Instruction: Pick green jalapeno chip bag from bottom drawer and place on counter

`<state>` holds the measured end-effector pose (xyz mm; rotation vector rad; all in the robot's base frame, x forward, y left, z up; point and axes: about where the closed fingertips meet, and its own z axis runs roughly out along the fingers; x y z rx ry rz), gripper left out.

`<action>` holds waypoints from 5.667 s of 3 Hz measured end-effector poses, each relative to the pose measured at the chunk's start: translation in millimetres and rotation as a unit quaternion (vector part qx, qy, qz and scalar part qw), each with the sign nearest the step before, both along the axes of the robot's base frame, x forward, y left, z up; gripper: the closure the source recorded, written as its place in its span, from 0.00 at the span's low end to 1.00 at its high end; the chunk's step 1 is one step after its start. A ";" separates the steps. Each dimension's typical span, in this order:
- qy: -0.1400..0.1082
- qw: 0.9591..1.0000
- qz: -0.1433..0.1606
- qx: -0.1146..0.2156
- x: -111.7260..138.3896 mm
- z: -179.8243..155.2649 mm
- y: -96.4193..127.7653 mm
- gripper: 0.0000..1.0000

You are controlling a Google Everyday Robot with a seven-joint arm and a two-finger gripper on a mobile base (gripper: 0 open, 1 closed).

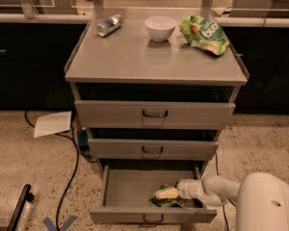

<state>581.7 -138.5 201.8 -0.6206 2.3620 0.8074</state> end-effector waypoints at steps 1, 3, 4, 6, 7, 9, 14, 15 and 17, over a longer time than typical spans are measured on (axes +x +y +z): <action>0.009 1.000 0.007 0.006 9.8 -15.8 25.7 0.00; 0.047 0.999 0.010 -0.020 -1.8 -62.0 43.7 0.00; 0.054 0.998 0.005 -0.040 -7.8 -77.6 45.8 0.00; 0.054 0.997 0.000 -0.060 -9.5 -88.1 46.2 0.19; 0.054 0.997 0.000 -0.060 -9.5 -88.1 46.3 0.42; 0.054 0.997 0.000 -0.060 -9.5 -88.1 46.3 0.89; -0.096 0.993 -0.020 -0.065 -24.3 97.0 28.9 1.00; -0.176 0.979 -0.029 -0.094 -38.5 190.9 27.4 1.00; -0.223 0.969 -0.005 -0.104 -99.1 251.7 56.9 1.00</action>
Offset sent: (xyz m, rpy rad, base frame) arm 0.0050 0.0454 -0.0666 -0.0432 0.1006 0.0301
